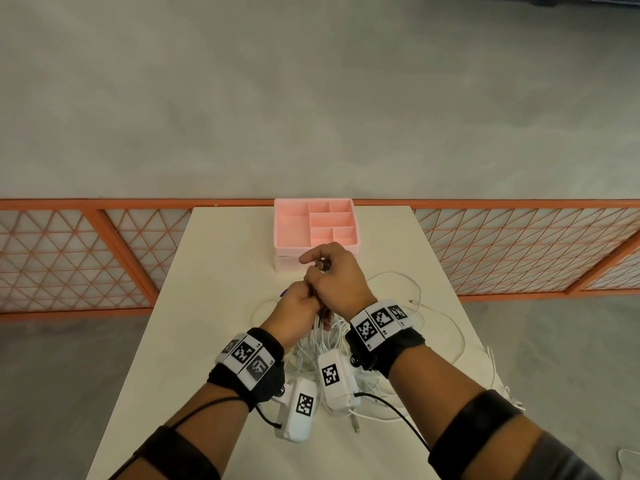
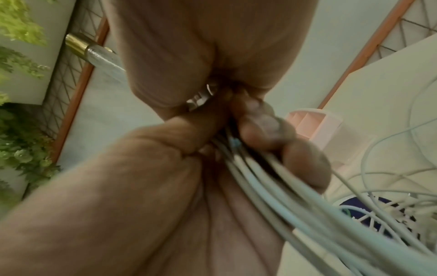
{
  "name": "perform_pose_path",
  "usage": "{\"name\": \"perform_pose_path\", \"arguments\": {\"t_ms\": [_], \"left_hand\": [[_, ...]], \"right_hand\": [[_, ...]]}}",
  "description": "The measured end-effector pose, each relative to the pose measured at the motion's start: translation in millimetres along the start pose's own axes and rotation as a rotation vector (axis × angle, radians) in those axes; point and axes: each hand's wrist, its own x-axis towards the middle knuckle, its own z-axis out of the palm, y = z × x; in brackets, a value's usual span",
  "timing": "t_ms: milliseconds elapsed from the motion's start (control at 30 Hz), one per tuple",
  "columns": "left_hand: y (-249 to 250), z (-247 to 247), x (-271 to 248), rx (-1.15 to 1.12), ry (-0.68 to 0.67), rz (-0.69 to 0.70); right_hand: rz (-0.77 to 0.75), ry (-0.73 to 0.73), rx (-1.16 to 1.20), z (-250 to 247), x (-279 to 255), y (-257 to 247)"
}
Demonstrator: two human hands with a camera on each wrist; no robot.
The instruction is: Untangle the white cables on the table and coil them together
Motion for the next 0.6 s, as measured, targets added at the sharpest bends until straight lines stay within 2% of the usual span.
{"name": "perform_pose_path", "arguments": {"t_ms": [367, 600], "left_hand": [[2.6, -2.9, 3.9, -0.049, -0.003, -0.06], [11.0, -2.3, 2.1, 0.06, -0.015, -0.072]], "right_hand": [[-0.114, -0.129, -0.214, -3.8, -1.8, -8.5], [-0.163, -0.229, -0.414, -6.8, 0.8, -7.7]]}}
